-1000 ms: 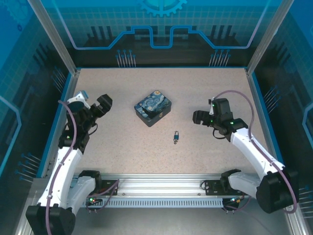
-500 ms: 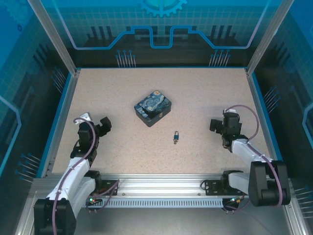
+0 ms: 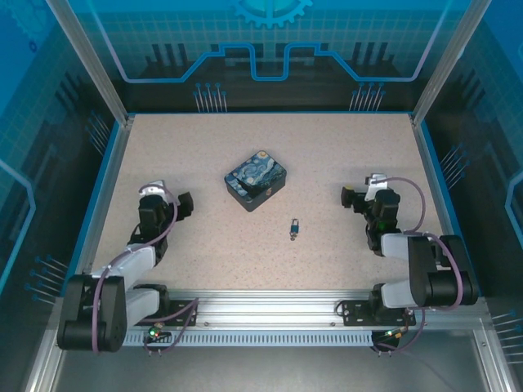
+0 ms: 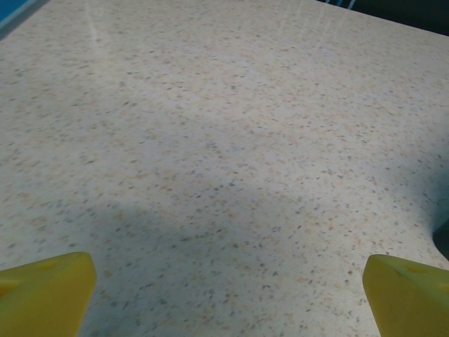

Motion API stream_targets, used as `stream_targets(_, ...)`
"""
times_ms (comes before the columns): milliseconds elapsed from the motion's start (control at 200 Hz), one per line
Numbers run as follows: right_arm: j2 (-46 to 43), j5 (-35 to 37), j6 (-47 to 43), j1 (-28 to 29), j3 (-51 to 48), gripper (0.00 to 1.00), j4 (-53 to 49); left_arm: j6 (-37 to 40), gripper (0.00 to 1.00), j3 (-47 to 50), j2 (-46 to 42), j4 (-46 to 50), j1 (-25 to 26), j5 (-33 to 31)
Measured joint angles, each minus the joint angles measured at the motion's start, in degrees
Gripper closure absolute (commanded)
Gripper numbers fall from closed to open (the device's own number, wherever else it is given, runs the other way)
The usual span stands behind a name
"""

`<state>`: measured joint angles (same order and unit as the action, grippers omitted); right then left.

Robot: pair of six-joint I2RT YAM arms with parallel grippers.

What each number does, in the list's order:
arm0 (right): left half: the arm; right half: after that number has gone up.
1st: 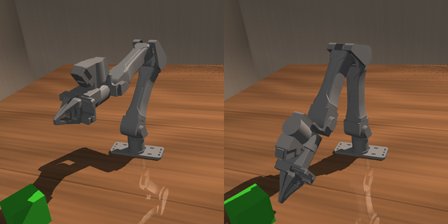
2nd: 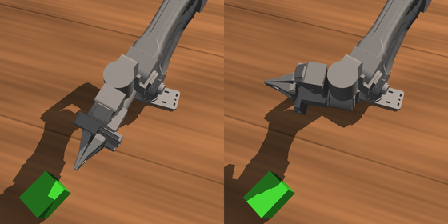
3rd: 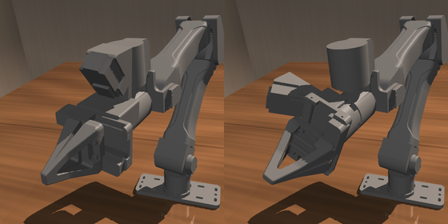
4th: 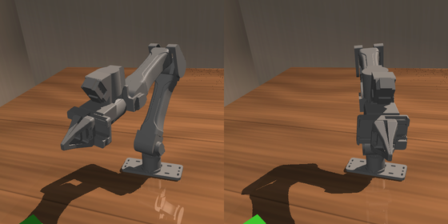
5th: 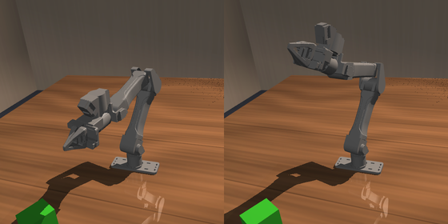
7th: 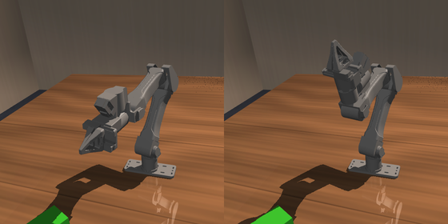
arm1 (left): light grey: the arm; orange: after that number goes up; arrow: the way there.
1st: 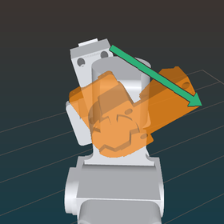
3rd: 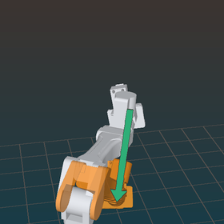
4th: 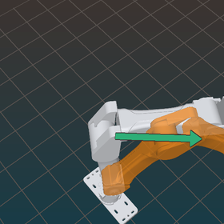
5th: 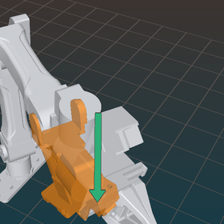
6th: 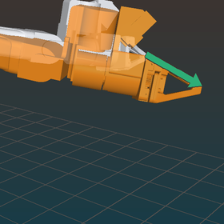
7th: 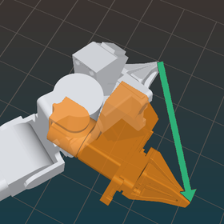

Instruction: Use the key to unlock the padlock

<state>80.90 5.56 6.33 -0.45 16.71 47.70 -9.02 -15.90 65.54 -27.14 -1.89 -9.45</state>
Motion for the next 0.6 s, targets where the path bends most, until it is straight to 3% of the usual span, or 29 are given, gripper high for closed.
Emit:
stream_targets(145, 3.45, -1.46, -0.74, 0.09, 0.26, 0.0, 2.49, 1.53, 0.01, -0.04, 4.85, -7.5, 0.0, 3.89)
stream_targets(410, 4.61, 2.69, -3.61, 4.42, 6.47, 0.0, -1.2, 4.72, 0.01, -1.44, 12.7, -17.14, -0.04, 9.25)
stream_targets(540, 4.61, 3.43, -3.91, 4.42, 6.47, 0.0, -1.99, 6.23, 0.01, -1.01, 21.49, -28.5, -0.04, 10.86)
stream_targets(600, 4.61, 3.48, -4.04, 4.42, 6.47, 0.0, -2.19, 6.43, 0.01, -0.52, 23.3, -29.29, -0.04, 10.97)
